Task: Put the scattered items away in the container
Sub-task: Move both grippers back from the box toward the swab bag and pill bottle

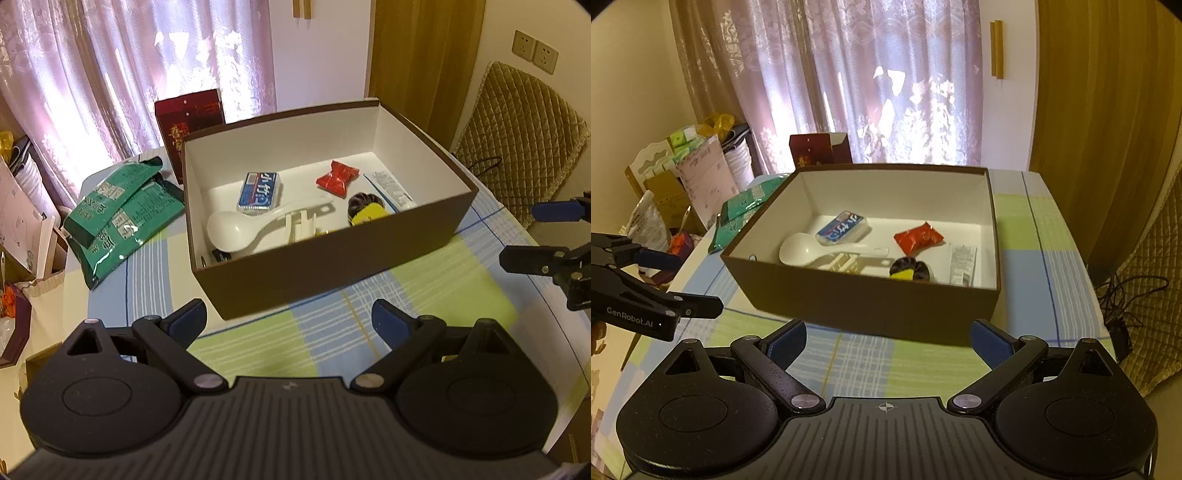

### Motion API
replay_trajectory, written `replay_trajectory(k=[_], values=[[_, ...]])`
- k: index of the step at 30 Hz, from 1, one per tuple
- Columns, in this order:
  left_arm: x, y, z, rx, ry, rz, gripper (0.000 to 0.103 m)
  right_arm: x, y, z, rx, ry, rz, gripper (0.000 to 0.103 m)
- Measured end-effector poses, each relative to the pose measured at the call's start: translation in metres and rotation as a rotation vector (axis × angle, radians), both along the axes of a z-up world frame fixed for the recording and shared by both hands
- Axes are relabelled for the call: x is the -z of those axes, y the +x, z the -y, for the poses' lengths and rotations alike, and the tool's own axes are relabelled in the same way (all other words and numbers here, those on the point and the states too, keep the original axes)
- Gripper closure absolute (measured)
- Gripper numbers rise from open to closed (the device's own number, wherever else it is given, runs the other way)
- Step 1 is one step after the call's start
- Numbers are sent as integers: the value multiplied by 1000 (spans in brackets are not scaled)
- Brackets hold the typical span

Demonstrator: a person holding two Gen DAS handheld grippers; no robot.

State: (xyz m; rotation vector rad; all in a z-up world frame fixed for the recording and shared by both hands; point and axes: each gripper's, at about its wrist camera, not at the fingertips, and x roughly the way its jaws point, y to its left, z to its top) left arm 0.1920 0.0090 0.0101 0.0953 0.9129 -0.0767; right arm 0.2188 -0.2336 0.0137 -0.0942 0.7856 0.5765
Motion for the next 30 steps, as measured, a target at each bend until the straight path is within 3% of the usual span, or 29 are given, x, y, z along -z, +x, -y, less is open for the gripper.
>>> replay_trajectory(k=[17, 30], values=[[53, -49, 12, 46, -10, -104, 9, 50, -42, 26, -28, -60, -83, 3], [87, -68, 9, -3, -28, -203, 9, 99, -50, 17, -111, -140, -202, 3]])
